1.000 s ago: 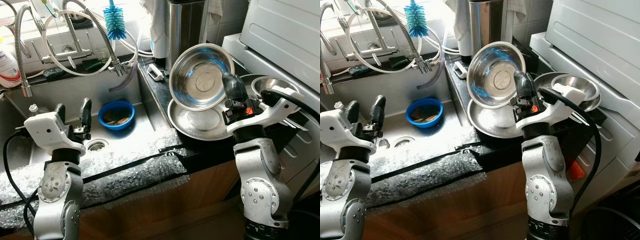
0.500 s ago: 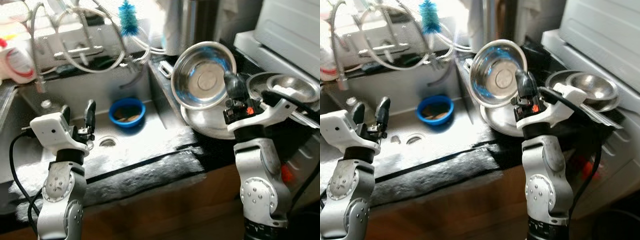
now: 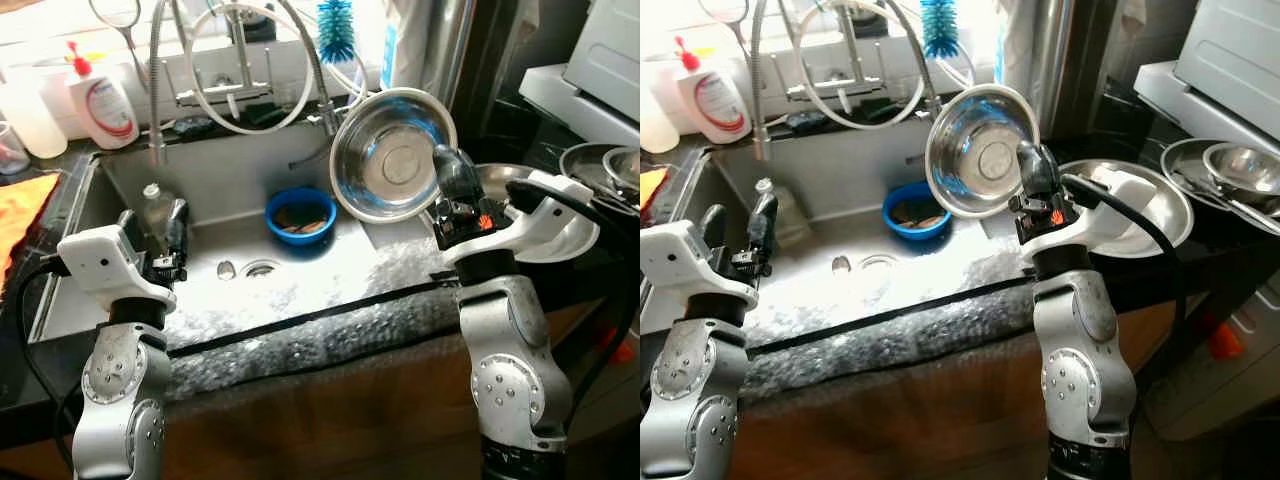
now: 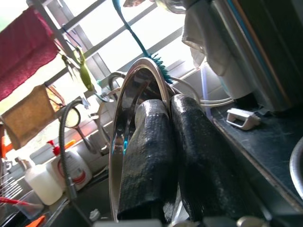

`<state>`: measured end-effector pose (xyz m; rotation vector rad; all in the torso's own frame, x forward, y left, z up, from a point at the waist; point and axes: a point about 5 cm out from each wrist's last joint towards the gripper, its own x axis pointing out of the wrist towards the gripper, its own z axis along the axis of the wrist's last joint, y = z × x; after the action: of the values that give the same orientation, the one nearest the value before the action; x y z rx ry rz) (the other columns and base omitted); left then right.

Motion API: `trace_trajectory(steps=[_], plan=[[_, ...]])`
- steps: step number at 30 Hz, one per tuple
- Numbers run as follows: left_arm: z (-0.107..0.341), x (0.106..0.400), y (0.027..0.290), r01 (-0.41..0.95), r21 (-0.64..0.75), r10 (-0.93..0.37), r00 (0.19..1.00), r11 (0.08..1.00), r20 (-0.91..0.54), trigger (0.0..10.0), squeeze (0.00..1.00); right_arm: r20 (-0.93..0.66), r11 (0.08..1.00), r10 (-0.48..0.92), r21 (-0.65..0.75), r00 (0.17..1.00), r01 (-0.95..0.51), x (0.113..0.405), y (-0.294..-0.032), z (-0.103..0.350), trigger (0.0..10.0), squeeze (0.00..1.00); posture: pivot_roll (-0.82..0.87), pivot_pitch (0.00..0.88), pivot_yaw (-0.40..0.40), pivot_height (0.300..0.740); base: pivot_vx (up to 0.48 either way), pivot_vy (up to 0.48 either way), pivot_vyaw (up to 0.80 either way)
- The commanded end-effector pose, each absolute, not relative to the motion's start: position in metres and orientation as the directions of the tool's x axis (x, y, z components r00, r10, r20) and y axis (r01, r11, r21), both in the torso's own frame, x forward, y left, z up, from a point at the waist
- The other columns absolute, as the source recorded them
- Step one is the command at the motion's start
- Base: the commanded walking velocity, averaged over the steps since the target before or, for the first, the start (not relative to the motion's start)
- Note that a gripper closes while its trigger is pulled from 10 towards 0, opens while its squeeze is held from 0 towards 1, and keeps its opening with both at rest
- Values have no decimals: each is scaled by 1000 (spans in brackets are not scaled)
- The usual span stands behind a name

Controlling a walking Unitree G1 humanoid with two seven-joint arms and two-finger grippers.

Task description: Kitchen organization

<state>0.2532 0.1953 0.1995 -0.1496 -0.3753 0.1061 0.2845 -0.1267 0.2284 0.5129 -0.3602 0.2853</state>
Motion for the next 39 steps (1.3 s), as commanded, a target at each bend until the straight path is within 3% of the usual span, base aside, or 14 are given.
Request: trace_trajectory(steps=[1,9,39], plan=[[204,255,195,-68,-174,129,922,982,365,10000,0,435,833,177,411,883,-369,285,-125,236,10000,0,-151,59,93,740,0,0,0],[205,256,193,-60,-173,120,924,983,363,10000,0,436,833,173,413,883,-368,285,-125,236,10000,0,-150,60,96,740,0,402,0],[208,257,188,-32,-146,85,924,989,374,10000,0,441,834,175,409,880,-370,286,-124,237,10000,0,-144,61,102,740,0,47,0]])
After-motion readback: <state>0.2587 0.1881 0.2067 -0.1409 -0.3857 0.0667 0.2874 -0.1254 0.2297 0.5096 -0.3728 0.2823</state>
